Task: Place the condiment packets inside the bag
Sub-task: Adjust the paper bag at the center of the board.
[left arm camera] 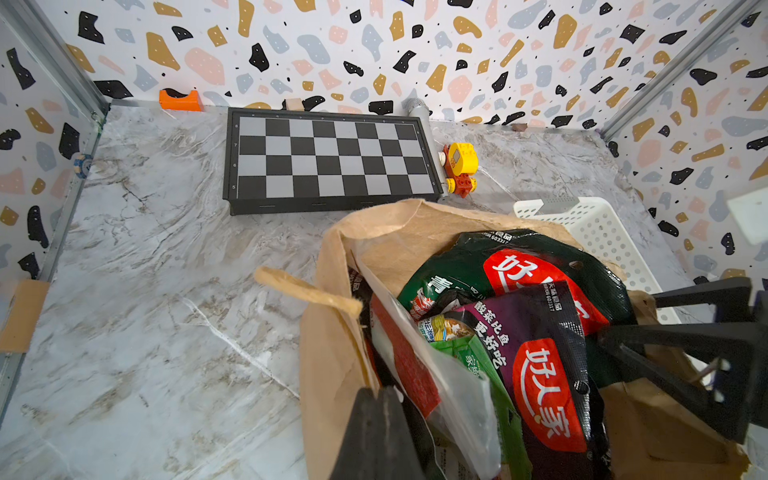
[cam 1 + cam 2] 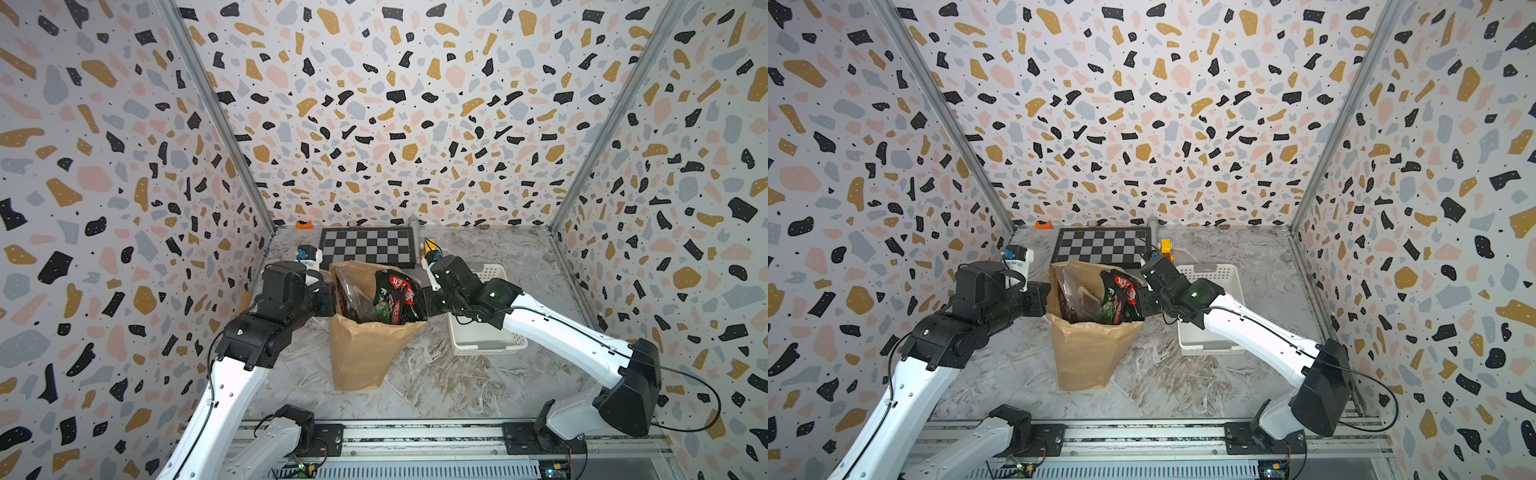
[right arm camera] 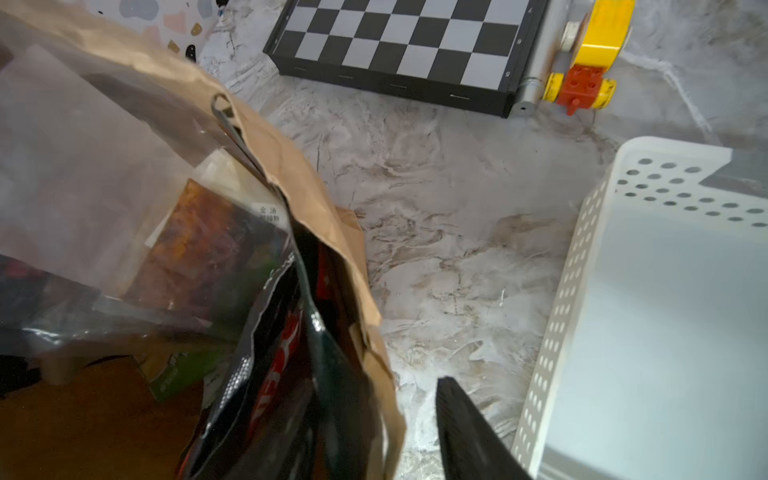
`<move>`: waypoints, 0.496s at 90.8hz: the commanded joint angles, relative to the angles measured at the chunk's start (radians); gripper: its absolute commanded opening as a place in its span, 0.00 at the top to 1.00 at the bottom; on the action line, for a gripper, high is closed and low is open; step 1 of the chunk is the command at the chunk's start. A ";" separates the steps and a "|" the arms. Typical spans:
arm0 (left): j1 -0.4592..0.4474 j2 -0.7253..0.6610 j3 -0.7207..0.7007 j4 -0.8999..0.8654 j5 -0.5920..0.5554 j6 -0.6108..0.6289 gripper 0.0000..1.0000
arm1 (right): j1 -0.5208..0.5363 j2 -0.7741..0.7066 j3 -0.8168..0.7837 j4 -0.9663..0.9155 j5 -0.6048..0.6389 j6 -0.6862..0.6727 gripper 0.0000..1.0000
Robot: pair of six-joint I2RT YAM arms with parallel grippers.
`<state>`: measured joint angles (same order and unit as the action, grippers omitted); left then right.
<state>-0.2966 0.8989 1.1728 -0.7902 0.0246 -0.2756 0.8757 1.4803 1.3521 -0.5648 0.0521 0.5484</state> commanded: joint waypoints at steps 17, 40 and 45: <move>0.001 0.027 0.028 0.063 0.058 -0.003 1.00 | -0.015 0.004 0.132 -0.027 -0.075 -0.008 1.00; 0.001 0.129 0.182 0.083 0.195 -0.088 1.00 | -0.014 0.078 0.524 -0.208 -0.063 -0.110 1.00; 0.001 0.141 0.177 0.110 0.230 -0.122 1.00 | -0.014 0.091 0.552 -0.226 -0.057 -0.121 1.00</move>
<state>-0.2966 1.0340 1.2945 -0.8089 0.1524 -0.3294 0.8703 1.6268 1.7473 -0.8070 -0.0242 0.4812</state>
